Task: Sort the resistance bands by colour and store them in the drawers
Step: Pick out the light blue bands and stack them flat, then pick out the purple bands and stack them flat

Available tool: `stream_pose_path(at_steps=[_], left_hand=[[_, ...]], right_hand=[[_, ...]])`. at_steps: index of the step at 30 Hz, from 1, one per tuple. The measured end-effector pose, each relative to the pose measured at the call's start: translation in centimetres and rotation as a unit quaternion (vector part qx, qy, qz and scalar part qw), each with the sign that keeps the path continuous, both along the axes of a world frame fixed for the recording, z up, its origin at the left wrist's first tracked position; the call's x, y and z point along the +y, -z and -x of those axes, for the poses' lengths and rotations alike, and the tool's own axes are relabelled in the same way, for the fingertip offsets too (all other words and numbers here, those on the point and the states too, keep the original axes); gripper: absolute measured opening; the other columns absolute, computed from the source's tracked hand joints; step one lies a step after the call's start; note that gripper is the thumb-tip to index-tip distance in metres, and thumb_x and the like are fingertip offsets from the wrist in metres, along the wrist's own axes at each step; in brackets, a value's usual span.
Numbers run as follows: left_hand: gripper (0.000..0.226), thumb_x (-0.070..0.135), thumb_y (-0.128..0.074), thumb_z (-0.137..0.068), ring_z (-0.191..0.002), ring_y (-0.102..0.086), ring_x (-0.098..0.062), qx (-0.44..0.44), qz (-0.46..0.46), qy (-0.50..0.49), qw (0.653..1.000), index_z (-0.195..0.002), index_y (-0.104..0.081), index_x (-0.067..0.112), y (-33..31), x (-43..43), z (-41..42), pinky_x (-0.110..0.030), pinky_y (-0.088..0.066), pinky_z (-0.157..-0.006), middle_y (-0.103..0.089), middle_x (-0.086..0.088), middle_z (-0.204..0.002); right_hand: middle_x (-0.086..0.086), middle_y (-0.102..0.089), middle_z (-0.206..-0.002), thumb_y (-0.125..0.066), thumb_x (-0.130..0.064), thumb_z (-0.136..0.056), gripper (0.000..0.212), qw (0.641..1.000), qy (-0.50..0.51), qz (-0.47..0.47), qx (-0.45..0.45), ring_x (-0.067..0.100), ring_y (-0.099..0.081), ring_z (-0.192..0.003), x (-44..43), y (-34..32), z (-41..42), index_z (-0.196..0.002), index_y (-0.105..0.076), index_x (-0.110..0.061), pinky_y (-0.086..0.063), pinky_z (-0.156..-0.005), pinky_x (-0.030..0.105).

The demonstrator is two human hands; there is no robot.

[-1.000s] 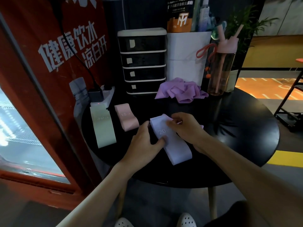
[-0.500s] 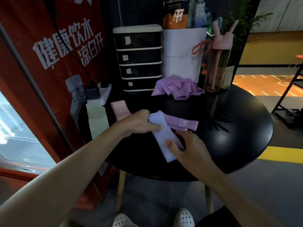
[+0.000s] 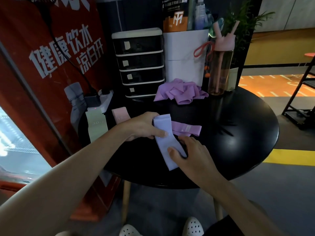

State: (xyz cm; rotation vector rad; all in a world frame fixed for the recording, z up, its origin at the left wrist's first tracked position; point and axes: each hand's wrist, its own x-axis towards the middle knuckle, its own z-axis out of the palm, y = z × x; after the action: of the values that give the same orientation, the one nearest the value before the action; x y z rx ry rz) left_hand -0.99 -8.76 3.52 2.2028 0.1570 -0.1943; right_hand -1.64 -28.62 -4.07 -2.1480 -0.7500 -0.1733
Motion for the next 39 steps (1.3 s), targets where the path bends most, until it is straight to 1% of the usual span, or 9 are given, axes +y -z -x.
stream_pose_path(at_steps=[3, 6, 11, 15, 17, 21, 24, 29, 39], left_hand=[[0.043, 0.015, -0.083, -0.08, -0.105, -0.068, -0.021, 0.001, -0.011, 0.009, 1.0, -0.116, -0.059, 0.015, -0.3, -0.1, 0.0, -0.04, -0.059, -0.09, -0.068, -0.008, -0.113], [0.046, 0.006, -0.081, -0.08, -0.092, -0.068, -0.013, -0.017, 0.038, 0.005, 0.999, -0.119, -0.056, 0.008, -0.4, -0.4, 0.3, -0.024, -0.059, -0.073, -0.065, -0.009, -0.111], [0.052, -0.004, -0.078, -0.08, -0.108, -0.068, -0.028, -0.033, 0.127, -0.03, 0.991, -0.124, -0.052, 0.009, 0.5, -0.8, 0.8, -0.041, -0.061, -0.085, -0.062, -0.019, -0.123], [0.053, -0.005, -0.076, -0.081, -0.107, -0.07, -0.026, -0.061, 0.21, -0.041, 0.975, -0.127, -0.052, 0.008, -0.5, -0.4, 1.3, -0.039, -0.06, -0.082, -0.064, -0.018, -0.125], [0.053, -0.005, -0.075, -0.081, -0.106, -0.07, -0.025, -0.073, 0.228, -0.03, 0.971, -0.128, -0.053, 0.008, -1.6, -0.1, 1.4, -0.039, -0.06, -0.082, -0.067, -0.016, -0.122], [0.051, -0.006, -0.073, -0.082, -0.106, -0.071, -0.024, -0.114, 0.227, -0.038, 0.967, -0.129, -0.055, 0.006, -4.5, 0.8, 0.6, -0.039, -0.061, -0.083, -0.069, -0.015, -0.12], [0.056, -0.003, -0.077, -0.08, -0.105, -0.071, -0.026, -0.147, 0.186, -0.075, 0.969, -0.13, -0.053, 0.004, -6.9, 2.9, -1.5, -0.041, -0.062, -0.082, -0.068, -0.016, -0.12], [0.054, -0.002, -0.077, -0.081, -0.1, -0.072, -0.023, -0.121, 0.124, -0.108, 0.979, -0.128, -0.052, 0.004, -7.8, 7.2, -5.4, -0.039, -0.062, -0.079, -0.067, -0.015, -0.118], [0.04, -0.003, -0.075, -0.083, -0.091, -0.074, -0.018, -0.036, 0.119, -0.127, 0.984, -0.116, -0.057, 0.014, -4.3, 14.5, -12.0, -0.04, -0.062, -0.082, -0.07, -0.007, -0.107]], right_hand=[[-0.015, -0.058, -0.089, -0.045, -0.06, -0.082, 0.035, 1.0, 0.002, 0.003, 0.013, 0.006, -0.057, -0.084, -0.1, 0.0, 0.1, -0.099, -0.055, -0.031, -0.05, -0.082, 0.037], [-0.015, -0.058, -0.09, -0.046, -0.059, -0.082, 0.035, 1.0, 0.005, 0.004, 0.016, 0.005, -0.057, -0.086, -0.1, -0.2, 0.2, -0.101, -0.055, -0.031, -0.05, -0.082, 0.037], [-0.014, -0.06, -0.09, -0.052, -0.053, -0.085, 0.031, 1.0, 0.004, 0.0, 0.03, 0.005, -0.058, -0.085, -0.2, -0.5, 0.4, -0.104, -0.055, -0.029, -0.052, -0.082, 0.036], [-0.02, -0.053, -0.114, -0.047, -0.057, -0.087, 0.059, 0.998, 0.005, 0.052, 0.038, 0.007, -0.052, -0.108, -0.2, -0.8, 0.4, -0.137, -0.039, -0.029, -0.036, -0.099, 0.03], [-0.018, -0.06, -0.108, -0.056, -0.052, -0.088, 0.051, 0.993, -0.02, -0.003, 0.119, 0.007, -0.06, -0.101, -0.2, -1.4, 0.3, -0.131, -0.039, -0.029, -0.048, -0.094, 0.035], [0.003, -0.064, -0.105, -0.072, -0.029, -0.086, 0.043, 0.951, -0.041, -0.19, 0.242, 0.008, -0.068, -0.082, 1.0, -4.3, -0.8, -0.116, -0.043, -0.018, -0.058, -0.063, 0.025], [0.009, -0.064, -0.108, -0.074, -0.029, -0.084, 0.044, 0.945, -0.039, -0.223, 0.238, 0.019, -0.068, -0.091, 3.4, -6.3, -4.0, -0.116, -0.045, -0.017, -0.06, -0.073, 0.037], [0.011, -0.063, -0.105, -0.077, -0.022, -0.082, 0.046, 0.946, -0.061, -0.185, 0.258, 0.019, -0.067, -0.087, 9.2, -7.1, -9.7, -0.113, -0.05, -0.003, -0.055, -0.062, 0.026], [0.006, -0.062, -0.103, -0.071, -0.031, -0.086, 0.04, 0.961, -0.079, -0.068, 0.256, 0.021, -0.064, -0.09, 16.4, -4.5, -15.5, -0.114, -0.047, -0.017, -0.055, -0.08, 0.039]])
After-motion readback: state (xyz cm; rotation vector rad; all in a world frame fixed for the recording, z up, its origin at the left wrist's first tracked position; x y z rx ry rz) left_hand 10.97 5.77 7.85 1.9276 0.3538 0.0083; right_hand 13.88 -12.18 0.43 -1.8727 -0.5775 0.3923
